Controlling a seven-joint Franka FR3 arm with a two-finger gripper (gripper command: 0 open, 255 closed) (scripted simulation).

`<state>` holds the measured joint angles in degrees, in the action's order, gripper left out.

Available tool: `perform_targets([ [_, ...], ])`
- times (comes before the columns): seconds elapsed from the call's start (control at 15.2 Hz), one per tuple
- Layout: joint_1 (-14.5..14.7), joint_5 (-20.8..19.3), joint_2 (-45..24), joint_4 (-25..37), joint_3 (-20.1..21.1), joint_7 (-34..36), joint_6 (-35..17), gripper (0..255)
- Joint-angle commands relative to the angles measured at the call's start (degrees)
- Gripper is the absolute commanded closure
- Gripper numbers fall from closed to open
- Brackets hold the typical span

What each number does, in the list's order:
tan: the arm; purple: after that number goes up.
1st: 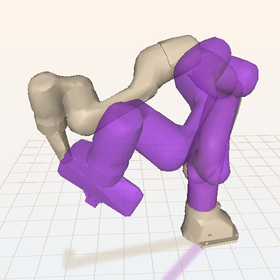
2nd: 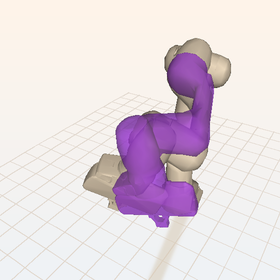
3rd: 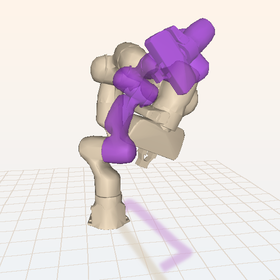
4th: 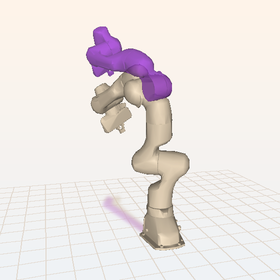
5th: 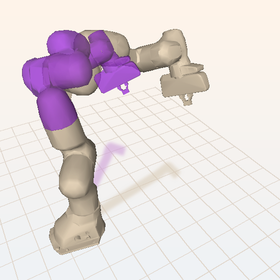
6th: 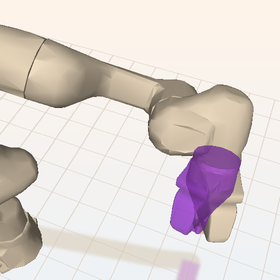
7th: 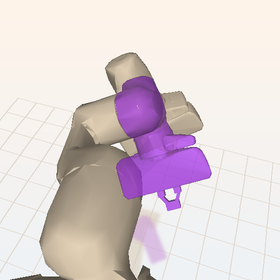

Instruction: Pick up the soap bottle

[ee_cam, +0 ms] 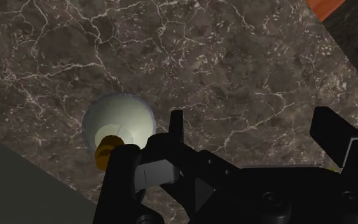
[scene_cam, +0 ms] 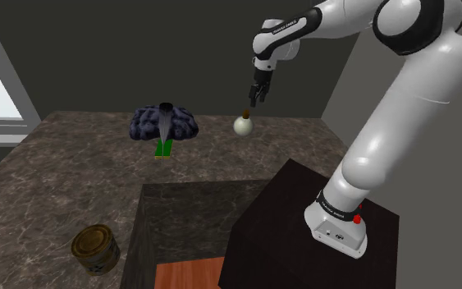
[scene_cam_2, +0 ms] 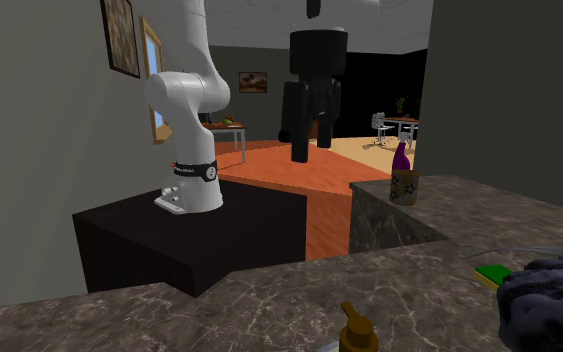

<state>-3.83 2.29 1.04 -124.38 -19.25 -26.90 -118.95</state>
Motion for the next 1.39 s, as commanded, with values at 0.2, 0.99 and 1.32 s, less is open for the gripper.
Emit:
perform_targets([
  [0.2,-1.8,3.5,-11.0,7.4,-1.1,-5.9,-2.9,0],
  [0.99,-10.2,10.2,-38.8,35.1,0.9,-15.2,-1.8,0],
  [1.32,-10.8,10.8,-41.4,35.8,1.4,-15.7,-3.7,0],
])
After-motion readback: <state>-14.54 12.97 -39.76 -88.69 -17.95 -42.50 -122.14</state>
